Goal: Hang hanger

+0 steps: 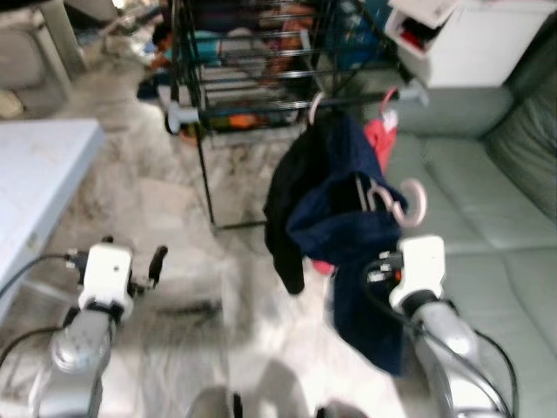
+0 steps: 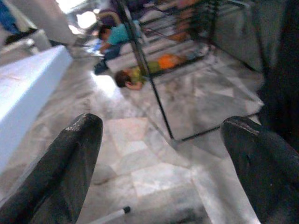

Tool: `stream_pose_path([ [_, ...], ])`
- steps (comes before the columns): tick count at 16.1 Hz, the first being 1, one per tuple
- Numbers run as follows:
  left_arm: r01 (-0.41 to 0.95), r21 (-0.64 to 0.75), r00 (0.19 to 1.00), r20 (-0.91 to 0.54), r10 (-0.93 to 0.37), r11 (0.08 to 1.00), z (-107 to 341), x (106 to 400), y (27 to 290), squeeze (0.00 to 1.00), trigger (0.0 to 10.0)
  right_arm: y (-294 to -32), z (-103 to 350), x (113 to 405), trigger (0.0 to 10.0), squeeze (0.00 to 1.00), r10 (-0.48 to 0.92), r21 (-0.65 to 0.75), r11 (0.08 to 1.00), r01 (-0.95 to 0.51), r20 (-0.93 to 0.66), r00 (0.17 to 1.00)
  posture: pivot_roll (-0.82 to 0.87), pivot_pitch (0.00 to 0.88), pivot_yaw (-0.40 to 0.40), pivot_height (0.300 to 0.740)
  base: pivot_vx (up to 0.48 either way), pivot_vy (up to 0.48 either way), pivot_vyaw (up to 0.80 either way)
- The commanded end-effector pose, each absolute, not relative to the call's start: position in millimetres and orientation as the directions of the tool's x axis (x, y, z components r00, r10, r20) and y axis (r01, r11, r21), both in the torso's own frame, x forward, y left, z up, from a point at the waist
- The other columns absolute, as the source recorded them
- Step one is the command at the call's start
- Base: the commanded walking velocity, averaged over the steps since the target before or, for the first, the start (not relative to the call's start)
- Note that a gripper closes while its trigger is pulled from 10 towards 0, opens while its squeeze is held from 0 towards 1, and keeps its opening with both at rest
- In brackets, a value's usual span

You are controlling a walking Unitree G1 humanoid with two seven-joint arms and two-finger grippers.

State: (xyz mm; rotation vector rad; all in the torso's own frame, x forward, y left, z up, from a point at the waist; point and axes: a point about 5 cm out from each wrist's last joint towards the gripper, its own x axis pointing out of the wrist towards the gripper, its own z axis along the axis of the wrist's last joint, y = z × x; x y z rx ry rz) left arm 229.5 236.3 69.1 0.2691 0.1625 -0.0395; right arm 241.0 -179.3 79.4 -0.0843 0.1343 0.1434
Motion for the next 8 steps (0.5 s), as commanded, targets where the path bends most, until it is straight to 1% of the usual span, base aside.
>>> stream_pose_path([
  [1,0.049,0.279,0.988,-0.153,-0.006,0.959,74.8,232.7,241.7,0.0,10.0,-171.8,93.6,245.9,10.0,0.0,0.163,-0.064,0.984,-0.168,-0.07,0.984,0.0,0.025,-0.008,0.74,0.0,0.48,0.0],
  [4,0.041,0.284,0.99,-0.141,-0.001,0.958,76.2,234.5,239.4,0.0,10.0,-170.1,94.3,244.7,10.0,0.0,0.176,-0.063,0.982,-0.181,-0.07,0.982,0.0,0.027,-0.008,0.74,0.0,0.456,0.0],
  [7,0.061,0.291,0.992,-0.127,-0.025,0.955,78.5,235.3,236.0,0.0,10.0,-167.6,94.6,244.6,10.0,0.0,0.195,-0.065,0.978,-0.199,-0.069,0.978,0.0,0.027,-0.008,0.74,0.0,0.0,0.0],
  [8,0.07,0.286,0.992,-0.125,-0.035,0.956,79.2,235.3,234.5,0.0,10.0,-164.0,98.3,243.4,10.0,0.0,0.221,-0.097,0.97,-0.224,-0.045,0.974,0.0,0.028,-0.009,0.74,0.0,0.0,0.0],
])
